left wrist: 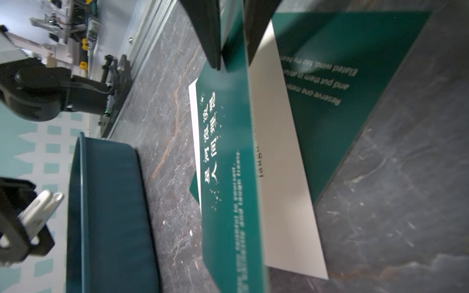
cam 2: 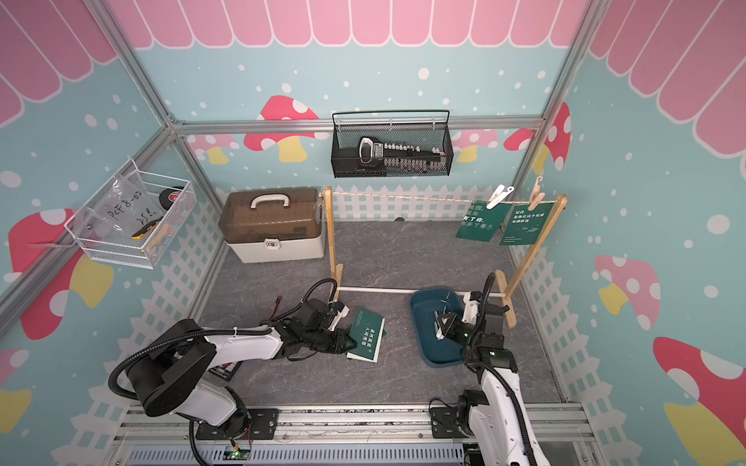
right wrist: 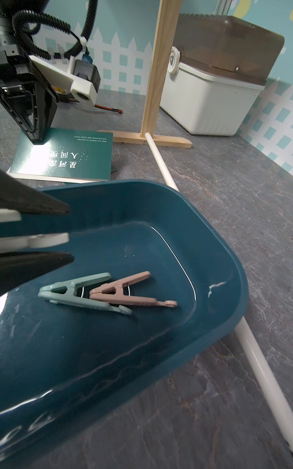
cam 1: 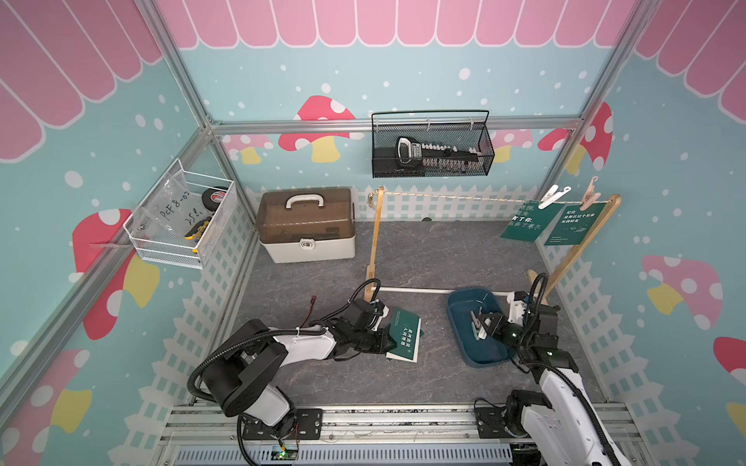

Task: Remove the postcards from the strings
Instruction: Place the postcard on the postcard.

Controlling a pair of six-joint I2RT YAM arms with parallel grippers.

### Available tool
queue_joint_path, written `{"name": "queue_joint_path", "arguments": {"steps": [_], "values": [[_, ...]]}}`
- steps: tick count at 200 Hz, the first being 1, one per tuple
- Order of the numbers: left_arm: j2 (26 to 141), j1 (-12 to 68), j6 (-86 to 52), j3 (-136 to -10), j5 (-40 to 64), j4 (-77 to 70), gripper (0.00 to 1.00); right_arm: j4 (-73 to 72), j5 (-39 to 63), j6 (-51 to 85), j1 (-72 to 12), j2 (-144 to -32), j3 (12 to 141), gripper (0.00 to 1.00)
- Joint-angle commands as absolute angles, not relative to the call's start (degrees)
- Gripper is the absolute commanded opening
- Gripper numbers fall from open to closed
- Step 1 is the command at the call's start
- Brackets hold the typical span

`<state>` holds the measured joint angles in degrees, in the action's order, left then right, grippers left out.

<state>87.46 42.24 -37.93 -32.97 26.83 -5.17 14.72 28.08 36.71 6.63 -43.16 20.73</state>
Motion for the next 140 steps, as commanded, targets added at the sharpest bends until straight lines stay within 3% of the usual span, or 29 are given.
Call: {"name": "queue_joint_path", "arguments": {"steps": [1,26,32,47,117,140], "values": [[84.54,43.07,-37.93,-33.01,22.31,-1.75,0.33,11.45,26.9,37.09,5.98,-44.84,19.95,0.04],[83.86,43.24,-37.37,-33.07,21.8,0.12,0.45,9.87,26.38,37.07,5.53,-46.69,19.95,0.07],[83.7,43.41,-37.21,-33.19,21.67,0.53,0.62,9.64,26.35,37.09,5.47,-47.09,19.95,0.08],[83.2,43.98,-36.7,-33.87,21.01,2.17,0.83,9.01,26.21,37.09,5.2,-48.05,20.04,0.11],[77.34,45.56,-34.66,-36.86,14.25,9.61,0.86,8.56,24.86,36.5,4.24,-49.85,20.42,0.25],[75.73,45.7,-34.21,-37.56,13.63,9.84,0.84,8.43,23.76,35.65,4.13,-50.86,20.3,0.26]]}}
